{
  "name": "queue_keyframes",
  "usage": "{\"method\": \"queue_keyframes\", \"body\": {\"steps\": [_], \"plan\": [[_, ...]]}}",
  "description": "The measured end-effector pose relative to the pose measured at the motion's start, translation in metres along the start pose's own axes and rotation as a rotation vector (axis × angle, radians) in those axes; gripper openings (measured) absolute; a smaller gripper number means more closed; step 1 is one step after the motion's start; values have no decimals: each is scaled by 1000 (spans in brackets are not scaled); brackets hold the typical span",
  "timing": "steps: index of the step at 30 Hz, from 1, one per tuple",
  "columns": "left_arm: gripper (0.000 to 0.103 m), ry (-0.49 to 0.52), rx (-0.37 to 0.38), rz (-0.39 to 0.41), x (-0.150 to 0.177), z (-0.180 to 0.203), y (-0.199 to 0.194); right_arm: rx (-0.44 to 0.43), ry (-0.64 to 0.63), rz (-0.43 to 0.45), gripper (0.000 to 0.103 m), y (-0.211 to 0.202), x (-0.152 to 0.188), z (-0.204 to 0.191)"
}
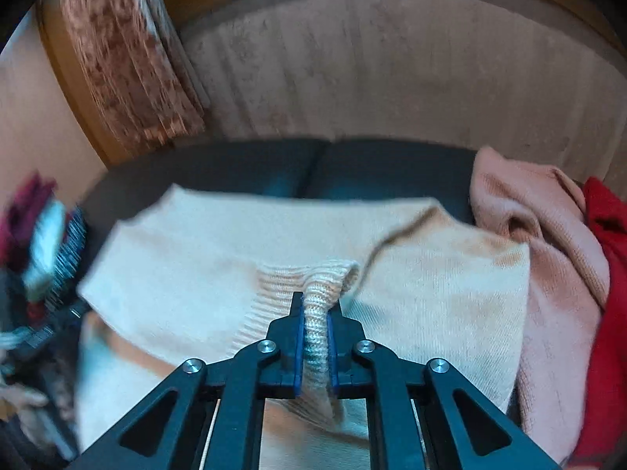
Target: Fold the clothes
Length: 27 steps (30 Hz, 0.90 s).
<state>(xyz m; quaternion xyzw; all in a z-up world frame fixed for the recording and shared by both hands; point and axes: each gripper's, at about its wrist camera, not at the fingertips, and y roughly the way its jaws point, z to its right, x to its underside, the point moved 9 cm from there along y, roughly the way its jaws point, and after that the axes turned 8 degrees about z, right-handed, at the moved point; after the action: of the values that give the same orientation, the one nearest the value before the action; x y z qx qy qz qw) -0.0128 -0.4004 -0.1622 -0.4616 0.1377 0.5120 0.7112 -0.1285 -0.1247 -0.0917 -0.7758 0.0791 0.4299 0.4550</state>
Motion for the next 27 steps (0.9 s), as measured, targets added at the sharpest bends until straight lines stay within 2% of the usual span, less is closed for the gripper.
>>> {"method": "queue_keyframes", "body": {"steps": [2,4,6,9,12,16,19,20,21,22,23,24,27], "plan": [[43,23,18,7,-4,7,1,-12,26,64,10,-13,-24,-1],[44,53,18,-8,-1,13,4,12,63,115,10,-27,-39,16],[44,73,-3,-43,8,12,10,47,120,109,10,-21,-42,34],[44,63,-36,-83,23,0,12,86,221,40,10,-3,-20,69],[43,39,-48,-57,26,-11,-1,122,272,-30,10,15,16,93],[44,22,-83,-43,25,-29,-19,129,318,-45,16,21,41,110],[44,16,-90,-57,26,-38,-28,180,281,-14,17,14,39,114],[44,11,-90,-64,27,-40,-32,217,241,10,19,5,34,112],[44,2,-88,-69,28,-42,-38,233,205,34,24,-5,30,106],[44,-7,-86,-74,30,-44,-44,224,168,58,37,-14,26,97],[44,-16,-85,-76,32,-47,-49,197,125,79,45,-22,22,84],[44,-21,-91,-75,35,-51,-57,157,82,90,57,-27,20,68],[43,6,-83,-96,46,-56,-81,-23,-66,87,58,-33,33,-9]]}}
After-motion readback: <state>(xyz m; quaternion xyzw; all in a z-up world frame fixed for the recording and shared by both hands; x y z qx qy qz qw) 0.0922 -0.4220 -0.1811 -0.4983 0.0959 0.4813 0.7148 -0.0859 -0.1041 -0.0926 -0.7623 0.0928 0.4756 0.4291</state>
